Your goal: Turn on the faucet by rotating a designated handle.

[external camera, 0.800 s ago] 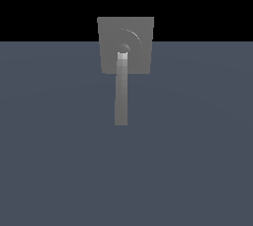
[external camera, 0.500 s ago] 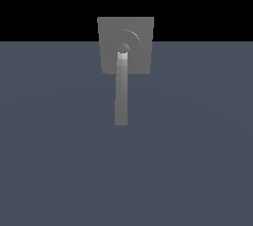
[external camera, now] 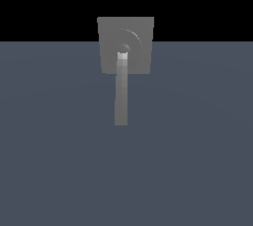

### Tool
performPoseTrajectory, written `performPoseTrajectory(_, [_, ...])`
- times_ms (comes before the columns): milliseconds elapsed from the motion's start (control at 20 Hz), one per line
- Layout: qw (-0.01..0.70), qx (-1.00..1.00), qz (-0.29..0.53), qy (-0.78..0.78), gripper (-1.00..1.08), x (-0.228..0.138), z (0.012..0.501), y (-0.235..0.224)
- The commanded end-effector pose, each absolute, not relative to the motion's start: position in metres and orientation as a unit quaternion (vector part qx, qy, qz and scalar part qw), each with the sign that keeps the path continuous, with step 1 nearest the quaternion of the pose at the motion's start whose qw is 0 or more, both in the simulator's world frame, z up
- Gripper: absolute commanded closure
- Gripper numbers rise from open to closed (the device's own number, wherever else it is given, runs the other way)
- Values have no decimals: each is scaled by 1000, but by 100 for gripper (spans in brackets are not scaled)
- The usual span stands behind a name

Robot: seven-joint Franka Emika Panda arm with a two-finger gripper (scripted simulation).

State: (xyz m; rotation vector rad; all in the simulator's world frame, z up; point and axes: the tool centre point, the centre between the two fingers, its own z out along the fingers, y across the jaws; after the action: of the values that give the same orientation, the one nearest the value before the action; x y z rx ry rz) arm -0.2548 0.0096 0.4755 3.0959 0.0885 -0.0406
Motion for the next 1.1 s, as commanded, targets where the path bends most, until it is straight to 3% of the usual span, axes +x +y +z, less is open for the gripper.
performPoseTrajectory(0, [28,999,-10,32,108,-255,477,9])
performPoseTrajectory(550, [133,986,31,94,108,-250,498,4])
performPoseTrajectory(1050, [341,915,66,204,108,-244,546,9])
